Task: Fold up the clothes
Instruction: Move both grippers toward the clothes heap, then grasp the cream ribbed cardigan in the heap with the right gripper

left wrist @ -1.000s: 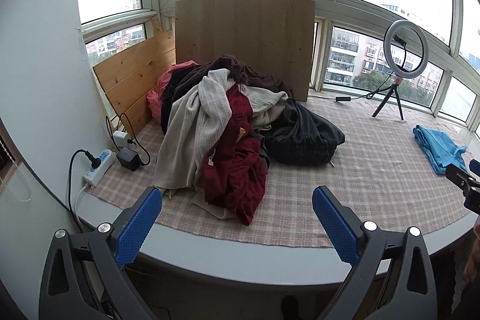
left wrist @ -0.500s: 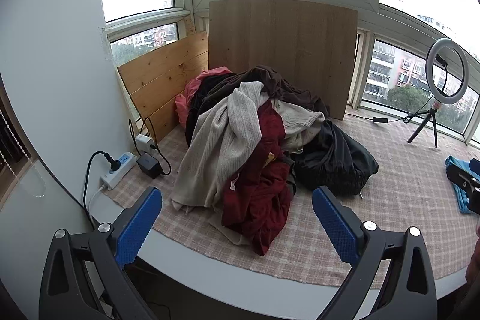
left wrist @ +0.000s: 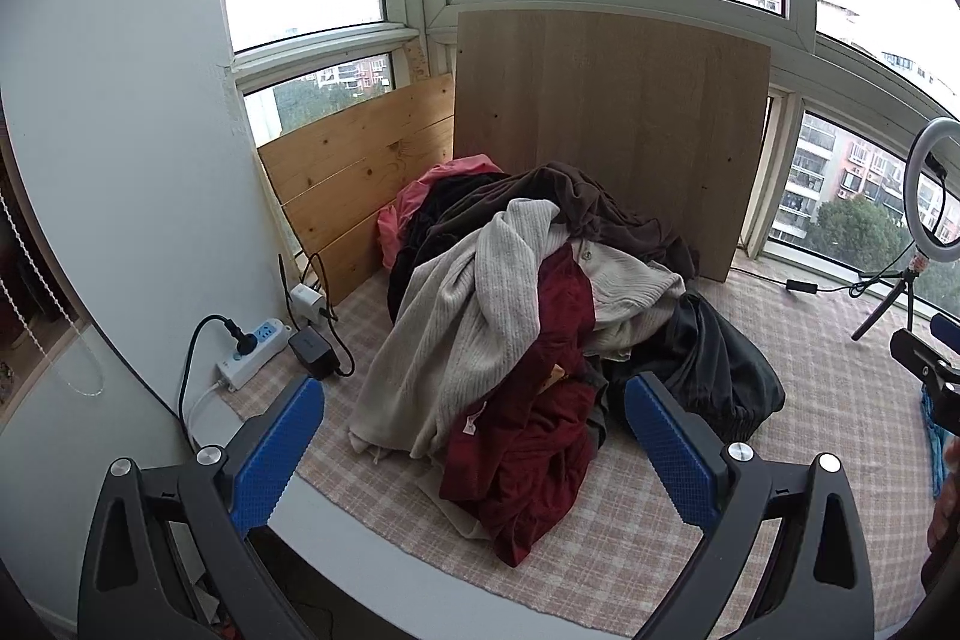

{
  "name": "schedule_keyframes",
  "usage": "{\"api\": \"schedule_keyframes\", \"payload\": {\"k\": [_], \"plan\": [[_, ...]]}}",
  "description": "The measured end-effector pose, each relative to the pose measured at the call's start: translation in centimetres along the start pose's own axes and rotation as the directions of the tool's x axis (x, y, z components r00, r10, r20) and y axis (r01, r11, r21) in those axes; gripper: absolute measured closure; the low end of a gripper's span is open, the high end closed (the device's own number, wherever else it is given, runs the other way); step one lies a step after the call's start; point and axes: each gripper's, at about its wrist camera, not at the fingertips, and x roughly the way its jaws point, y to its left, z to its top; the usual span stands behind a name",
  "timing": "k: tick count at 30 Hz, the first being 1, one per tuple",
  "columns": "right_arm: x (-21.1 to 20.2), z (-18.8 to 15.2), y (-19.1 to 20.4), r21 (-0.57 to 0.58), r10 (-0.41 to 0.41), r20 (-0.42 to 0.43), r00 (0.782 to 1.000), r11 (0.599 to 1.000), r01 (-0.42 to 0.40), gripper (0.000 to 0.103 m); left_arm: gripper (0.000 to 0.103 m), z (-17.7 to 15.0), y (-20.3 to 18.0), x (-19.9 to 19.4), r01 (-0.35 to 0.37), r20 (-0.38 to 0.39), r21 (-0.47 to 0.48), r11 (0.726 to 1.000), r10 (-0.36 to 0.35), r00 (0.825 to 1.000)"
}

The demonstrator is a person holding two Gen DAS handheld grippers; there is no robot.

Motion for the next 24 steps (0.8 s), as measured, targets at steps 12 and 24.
{"api": "schedule_keyframes", "payload": {"k": [12, 24], "plan": [[6.6, 3.7, 3.3, -0.082, 0.025, -0.044, 0.999, 0.996, -0.029, 0.0, 0.002, 3.4, 2.7, 4.6, -0.037, -0.025, 0.0, 0.999, 0.037, 0.999], [13.9, 7.9, 10.5, -0.099, 0.047, -0.054, 0.997, 0.994, -0.052, 0.0, 0.002, 5.9, 7.5, 10.4, 0.028, -0.037, 0.005, 1.0, -0.028, 0.999]]}}
